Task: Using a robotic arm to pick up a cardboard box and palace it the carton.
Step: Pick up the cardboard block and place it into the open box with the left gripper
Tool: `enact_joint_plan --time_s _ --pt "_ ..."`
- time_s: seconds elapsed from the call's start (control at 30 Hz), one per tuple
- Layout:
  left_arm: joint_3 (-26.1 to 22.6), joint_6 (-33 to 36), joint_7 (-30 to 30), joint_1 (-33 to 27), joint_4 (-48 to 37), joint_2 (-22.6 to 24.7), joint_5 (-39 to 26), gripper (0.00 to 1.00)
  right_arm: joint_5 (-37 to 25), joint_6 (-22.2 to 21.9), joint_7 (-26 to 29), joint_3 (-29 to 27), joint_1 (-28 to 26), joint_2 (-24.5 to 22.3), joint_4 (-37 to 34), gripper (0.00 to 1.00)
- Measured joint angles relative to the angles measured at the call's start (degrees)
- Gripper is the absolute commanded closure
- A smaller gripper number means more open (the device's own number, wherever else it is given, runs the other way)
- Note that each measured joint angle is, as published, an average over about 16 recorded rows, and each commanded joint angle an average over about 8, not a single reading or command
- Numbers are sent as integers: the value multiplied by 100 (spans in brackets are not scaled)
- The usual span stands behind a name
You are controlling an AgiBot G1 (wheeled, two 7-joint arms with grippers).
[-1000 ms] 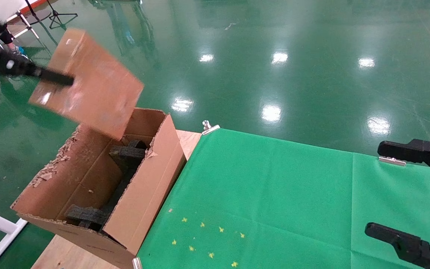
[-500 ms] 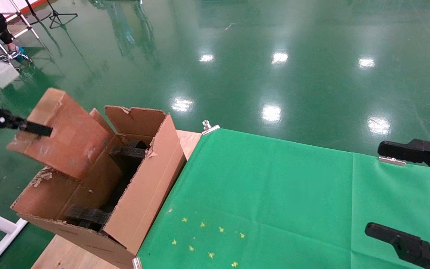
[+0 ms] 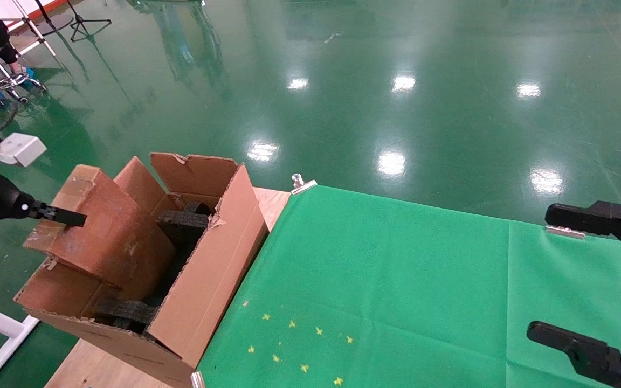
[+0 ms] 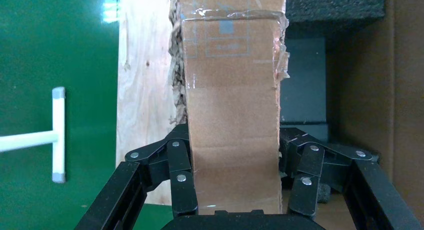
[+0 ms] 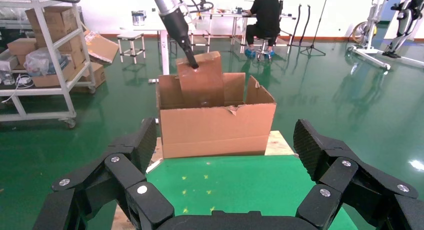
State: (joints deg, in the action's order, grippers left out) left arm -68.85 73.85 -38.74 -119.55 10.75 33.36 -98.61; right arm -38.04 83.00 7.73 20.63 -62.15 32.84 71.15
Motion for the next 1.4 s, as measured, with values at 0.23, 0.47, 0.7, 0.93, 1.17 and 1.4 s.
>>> enact_joint_plan --time_s 0.23,0.47,0.7,0.93,1.17,1.4 --pt "57 -456 182 364 -533 228 113 100 0 0 0 0 0 0 0 0" --pt "109 -976 234 715 -831 409 195 100 0 0 0 0 0 0 0 0" --pt "147 -1336 216 991 -971 554 250 100 0 0 0 0 0 0 0 0" --pt "178 -1468 170 1215 -1047 677 296 100 0 0 0 0 0 0 0 0" --pt "219 -1590 102 1472 -1098 804 356 100 0 0 0 1 0 0 0 0" --pt "271 -1799 16 1775 -1126 950 428 100 0 0 0 1 0 0 0 0"
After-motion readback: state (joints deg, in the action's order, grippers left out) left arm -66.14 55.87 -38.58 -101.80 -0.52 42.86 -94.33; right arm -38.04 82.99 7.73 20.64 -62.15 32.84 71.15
